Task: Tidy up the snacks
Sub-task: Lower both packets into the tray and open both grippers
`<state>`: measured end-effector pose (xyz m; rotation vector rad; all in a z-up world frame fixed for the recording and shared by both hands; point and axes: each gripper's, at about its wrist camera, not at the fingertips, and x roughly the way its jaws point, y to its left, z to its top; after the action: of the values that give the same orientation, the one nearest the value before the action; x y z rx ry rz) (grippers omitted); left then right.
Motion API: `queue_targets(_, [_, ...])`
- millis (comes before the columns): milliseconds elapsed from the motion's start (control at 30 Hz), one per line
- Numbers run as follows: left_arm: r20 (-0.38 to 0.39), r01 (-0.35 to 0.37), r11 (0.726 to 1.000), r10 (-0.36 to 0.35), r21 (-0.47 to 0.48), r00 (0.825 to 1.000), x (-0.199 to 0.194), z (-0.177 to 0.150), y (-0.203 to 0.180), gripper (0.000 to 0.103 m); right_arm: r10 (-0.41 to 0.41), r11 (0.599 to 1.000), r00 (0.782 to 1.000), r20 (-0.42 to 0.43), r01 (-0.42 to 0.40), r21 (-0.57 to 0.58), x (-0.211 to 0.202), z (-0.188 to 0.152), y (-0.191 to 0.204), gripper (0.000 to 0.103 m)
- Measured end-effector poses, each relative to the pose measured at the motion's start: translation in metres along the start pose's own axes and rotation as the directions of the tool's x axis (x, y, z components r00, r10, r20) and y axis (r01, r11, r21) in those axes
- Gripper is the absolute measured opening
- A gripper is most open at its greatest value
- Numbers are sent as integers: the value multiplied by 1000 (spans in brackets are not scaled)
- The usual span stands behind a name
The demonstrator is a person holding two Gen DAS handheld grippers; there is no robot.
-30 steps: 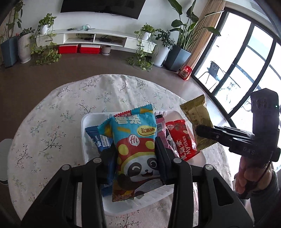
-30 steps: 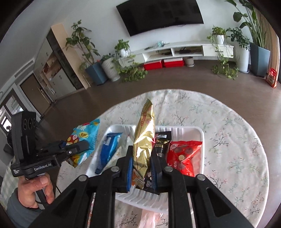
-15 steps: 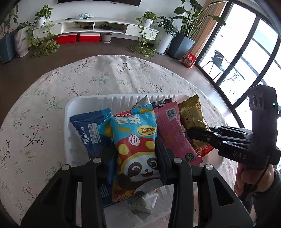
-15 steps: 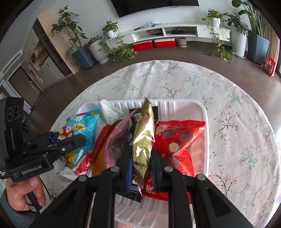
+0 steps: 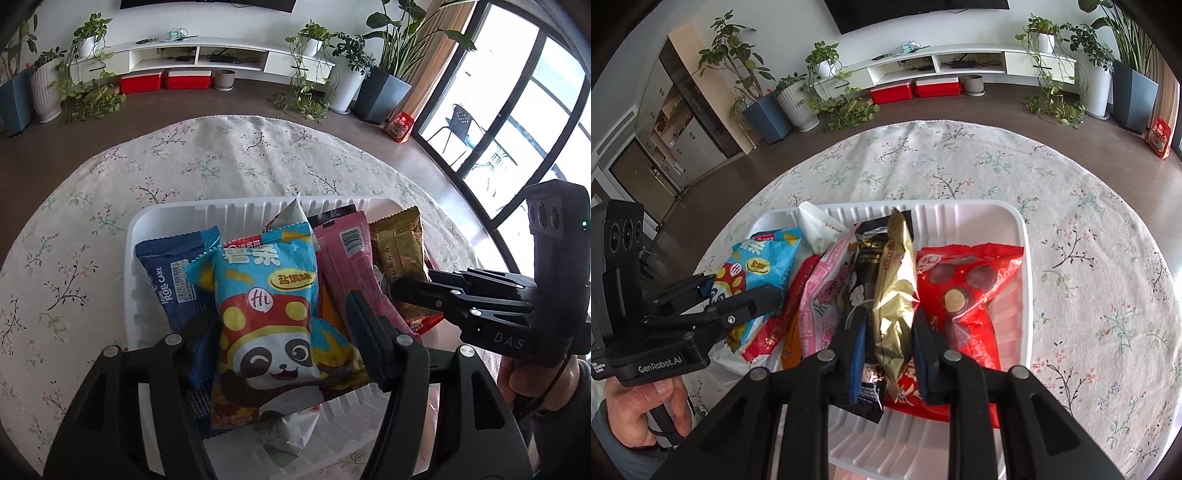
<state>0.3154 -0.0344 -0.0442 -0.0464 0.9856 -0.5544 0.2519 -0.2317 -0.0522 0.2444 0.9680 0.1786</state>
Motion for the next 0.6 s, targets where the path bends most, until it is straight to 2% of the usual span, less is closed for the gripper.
queue_targets(267, [19, 3, 1000, -3, -13, 1000, -9, 0, 1, 65, -1, 1000, 1000, 31, 1, 8, -12, -2, 1, 42])
queue_targets(433, [49, -3, 1000, 3, -10, 999, -24, -2, -3, 76, -2, 1000, 999, 54, 1, 12, -23, -5, 2, 50])
queue_targets(600, [90, -16, 1000, 17, -8, 996, -52, -9, -9, 98, 28, 998, 994, 101, -33, 45, -46, -12, -1, 65])
